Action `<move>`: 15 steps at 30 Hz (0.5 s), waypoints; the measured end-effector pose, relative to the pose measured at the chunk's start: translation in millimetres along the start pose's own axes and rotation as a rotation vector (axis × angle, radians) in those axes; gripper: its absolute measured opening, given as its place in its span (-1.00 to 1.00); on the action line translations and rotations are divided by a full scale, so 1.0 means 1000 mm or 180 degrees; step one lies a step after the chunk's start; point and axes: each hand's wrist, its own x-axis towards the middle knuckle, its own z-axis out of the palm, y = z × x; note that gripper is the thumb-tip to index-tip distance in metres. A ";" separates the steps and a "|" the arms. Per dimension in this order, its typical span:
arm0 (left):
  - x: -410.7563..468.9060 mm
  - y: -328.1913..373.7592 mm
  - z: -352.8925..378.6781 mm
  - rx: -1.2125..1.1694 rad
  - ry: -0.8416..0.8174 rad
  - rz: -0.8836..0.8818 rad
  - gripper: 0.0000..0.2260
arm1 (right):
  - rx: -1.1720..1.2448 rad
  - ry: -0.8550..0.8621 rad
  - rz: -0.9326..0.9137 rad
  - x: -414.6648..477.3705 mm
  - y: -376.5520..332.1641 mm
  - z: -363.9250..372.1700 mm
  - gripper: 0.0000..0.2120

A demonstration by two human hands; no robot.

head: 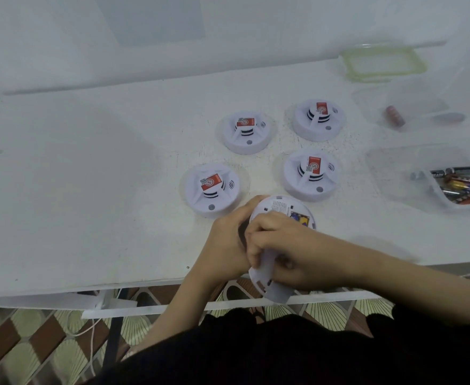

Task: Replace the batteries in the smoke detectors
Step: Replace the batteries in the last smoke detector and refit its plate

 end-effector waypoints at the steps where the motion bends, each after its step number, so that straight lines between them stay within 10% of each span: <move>1: 0.000 -0.002 0.001 -0.0034 0.0006 0.0000 -0.43 | 0.0044 -0.0023 0.0027 -0.001 0.000 -0.001 -0.65; 15: 0.001 0.001 -0.001 -0.0141 0.0038 0.0030 -0.27 | 0.0938 0.1298 0.0986 -0.031 0.024 -0.040 -0.83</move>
